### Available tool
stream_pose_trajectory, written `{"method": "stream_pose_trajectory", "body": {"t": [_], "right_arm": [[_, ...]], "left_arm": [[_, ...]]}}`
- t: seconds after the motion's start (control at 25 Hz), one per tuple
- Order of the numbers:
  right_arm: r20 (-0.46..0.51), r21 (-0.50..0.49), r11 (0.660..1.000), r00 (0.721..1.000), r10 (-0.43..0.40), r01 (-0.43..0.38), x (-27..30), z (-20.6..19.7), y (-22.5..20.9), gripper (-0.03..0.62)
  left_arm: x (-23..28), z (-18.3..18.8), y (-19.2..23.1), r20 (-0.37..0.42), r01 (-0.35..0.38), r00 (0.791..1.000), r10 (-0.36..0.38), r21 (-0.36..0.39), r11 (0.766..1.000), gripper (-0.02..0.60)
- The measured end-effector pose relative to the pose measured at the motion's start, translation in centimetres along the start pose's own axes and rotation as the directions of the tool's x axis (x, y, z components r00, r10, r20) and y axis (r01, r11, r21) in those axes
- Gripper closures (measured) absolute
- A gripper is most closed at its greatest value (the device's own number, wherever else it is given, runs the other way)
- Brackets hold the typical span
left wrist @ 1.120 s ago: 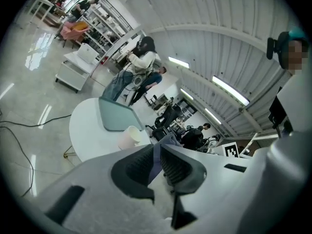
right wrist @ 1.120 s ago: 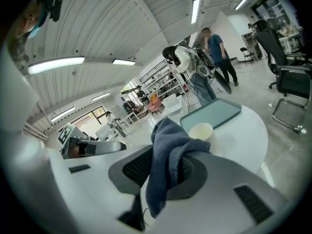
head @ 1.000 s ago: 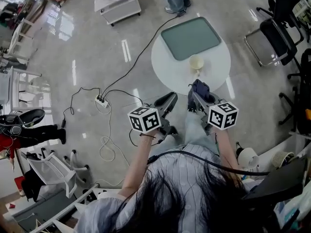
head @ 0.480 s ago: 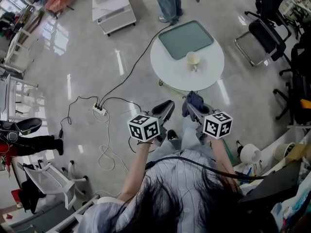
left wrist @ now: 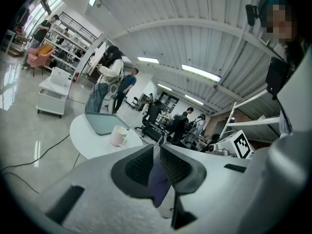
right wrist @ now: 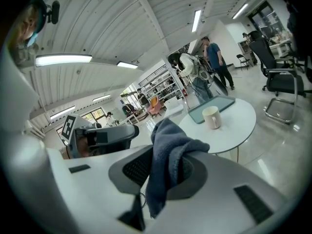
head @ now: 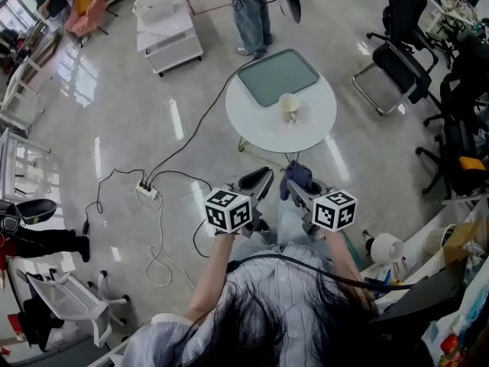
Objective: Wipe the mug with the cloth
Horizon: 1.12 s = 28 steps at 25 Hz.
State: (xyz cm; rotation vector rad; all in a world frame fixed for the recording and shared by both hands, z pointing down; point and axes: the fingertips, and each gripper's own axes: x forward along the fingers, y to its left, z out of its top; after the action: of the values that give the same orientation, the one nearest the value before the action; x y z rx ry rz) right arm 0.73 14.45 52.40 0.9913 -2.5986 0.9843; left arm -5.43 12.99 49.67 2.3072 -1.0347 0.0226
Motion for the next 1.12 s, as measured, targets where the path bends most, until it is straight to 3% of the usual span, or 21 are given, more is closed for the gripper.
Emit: {"method": "stream_pose_trajectory", "body": {"t": [0.76,1.12], "right_arm": [[-0.050,-0.023,0.999,0.998,0.026,-0.027,0.1,-1.6,1.4,0.514],[-0.054,-0.018,0.999,0.998,0.028,-0.029,0.6,-1.8,1.4,0.514]], "left_arm": [[-1.9,-1.5,0.1,-0.015,-0.061,0.998,0.061,0.022,0.998,0.526],[-2.1,-0.9,0.6,-0.018,-0.090,0.996,0.092,0.080,0.993,0.526]]}}
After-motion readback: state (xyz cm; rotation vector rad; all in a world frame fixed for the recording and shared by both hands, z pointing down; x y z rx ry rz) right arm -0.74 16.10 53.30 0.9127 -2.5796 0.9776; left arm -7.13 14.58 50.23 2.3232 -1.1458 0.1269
